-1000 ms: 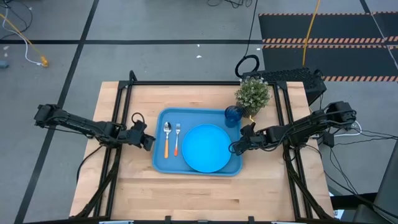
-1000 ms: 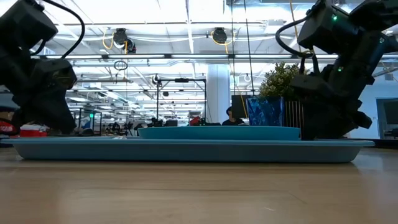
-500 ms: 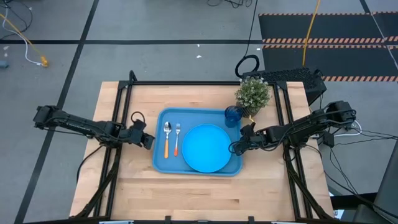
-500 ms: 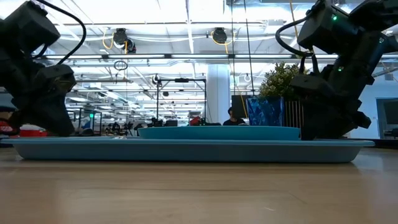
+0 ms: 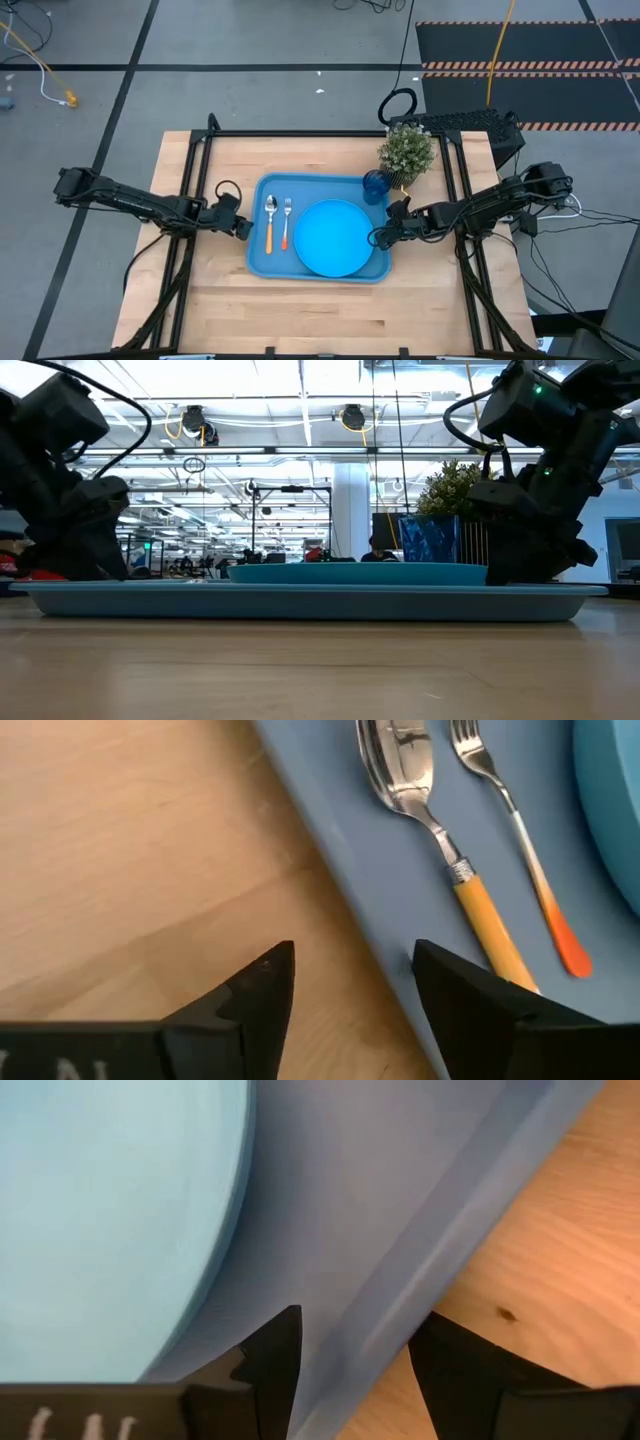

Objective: Pick and place plate/cup/fork/spoon on tray
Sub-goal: Adjust the blue tray

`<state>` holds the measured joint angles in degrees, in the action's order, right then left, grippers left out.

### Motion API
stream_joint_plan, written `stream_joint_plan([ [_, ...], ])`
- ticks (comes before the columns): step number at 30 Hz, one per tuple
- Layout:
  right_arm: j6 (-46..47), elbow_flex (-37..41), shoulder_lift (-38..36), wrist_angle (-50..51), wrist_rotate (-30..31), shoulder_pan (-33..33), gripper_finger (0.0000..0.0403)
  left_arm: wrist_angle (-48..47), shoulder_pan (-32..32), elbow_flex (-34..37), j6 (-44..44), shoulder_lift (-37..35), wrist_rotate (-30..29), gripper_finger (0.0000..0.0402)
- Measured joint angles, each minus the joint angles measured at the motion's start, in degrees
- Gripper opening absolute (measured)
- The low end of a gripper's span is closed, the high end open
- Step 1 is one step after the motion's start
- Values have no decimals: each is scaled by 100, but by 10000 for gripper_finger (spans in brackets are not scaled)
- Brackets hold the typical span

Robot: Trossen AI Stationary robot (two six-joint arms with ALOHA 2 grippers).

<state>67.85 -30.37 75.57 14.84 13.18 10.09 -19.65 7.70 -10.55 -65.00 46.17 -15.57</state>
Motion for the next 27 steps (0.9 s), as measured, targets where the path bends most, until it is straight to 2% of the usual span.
stream_joint_plan([
  [6,-20,0,0,-4,-1,0,174,793,-34,9,204,470,117,219],
  [14,-111,0,0,-73,1,2,173,1246,28,-5,142,1094,185,196],
  [27,-98,7,1,-206,-4,13,174,1444,415,9,-148,1167,307,148],
])
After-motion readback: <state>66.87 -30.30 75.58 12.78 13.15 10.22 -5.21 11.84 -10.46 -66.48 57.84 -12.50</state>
